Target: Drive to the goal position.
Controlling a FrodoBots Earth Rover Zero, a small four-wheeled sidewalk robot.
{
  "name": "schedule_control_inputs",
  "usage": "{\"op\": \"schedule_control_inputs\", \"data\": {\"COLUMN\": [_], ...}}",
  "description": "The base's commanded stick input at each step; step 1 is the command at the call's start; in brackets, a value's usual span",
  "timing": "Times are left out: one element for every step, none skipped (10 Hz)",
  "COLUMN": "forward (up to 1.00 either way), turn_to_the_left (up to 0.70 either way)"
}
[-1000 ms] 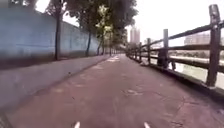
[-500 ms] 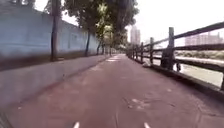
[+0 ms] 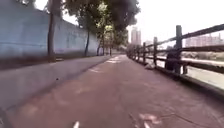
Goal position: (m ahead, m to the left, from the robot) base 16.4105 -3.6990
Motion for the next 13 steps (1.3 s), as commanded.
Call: {"op": "schedule_control_inputs", "data": {"forward": [0.70, 0.70, 0.70, 0.70, 0.70, 0.70, 0.70, 0.70, 0.70, 0.70, 0.70, 0.70, 0.70], "turn_to_the_left": [0.00, 0.00, 0.00, 0.00, 0.00, 0.00, 0.00, 0.00, 0.00, -0.13, -0.35, -0.35, -0.20]}}
